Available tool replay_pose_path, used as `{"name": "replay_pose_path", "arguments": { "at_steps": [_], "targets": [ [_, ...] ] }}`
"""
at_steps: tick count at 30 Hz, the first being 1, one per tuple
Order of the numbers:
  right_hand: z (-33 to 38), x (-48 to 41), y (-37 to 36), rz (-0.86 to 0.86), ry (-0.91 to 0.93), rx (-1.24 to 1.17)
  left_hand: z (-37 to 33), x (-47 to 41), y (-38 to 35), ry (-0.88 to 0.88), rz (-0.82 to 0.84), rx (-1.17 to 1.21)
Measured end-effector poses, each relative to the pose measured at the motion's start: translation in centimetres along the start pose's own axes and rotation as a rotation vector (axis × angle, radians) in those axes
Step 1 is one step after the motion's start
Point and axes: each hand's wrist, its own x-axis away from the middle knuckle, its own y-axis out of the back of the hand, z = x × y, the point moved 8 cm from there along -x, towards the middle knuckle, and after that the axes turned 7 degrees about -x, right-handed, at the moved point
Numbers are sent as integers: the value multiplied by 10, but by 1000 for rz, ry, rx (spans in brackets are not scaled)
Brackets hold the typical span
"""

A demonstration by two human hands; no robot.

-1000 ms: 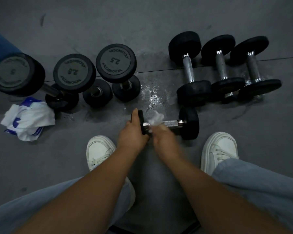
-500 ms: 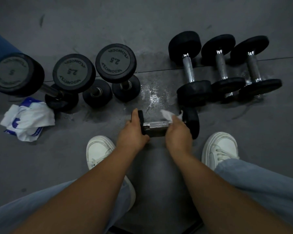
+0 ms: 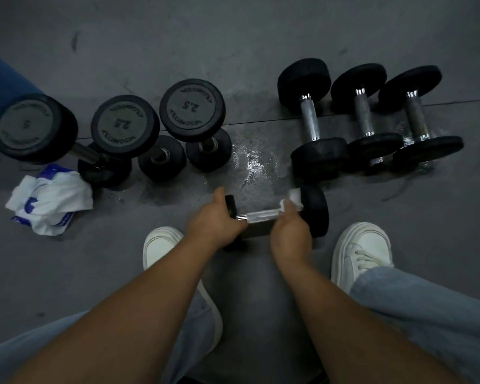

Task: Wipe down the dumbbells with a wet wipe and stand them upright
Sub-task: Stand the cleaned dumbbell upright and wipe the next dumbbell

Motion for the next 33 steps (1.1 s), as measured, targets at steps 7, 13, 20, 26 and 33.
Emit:
{"name": "replay_pose_path", "arguments": {
  "at_steps": [7,13,20,26,33],
  "targets": [
    [11,10,-13,81,34,-192,2,36,-20,37,-177,238],
    [18,12,-21,200,97,-261,3,22,-18,-15,-146,195],
    [28,6,4,-5,246,86,5,14,-17,-17,-120,182],
    [25,-8,18,-58,206,-36,4,13,-17,-14,-117,163],
    [37,16,-20,231,492,219,4,13,-18,-25,-116,135]
  ]
}}
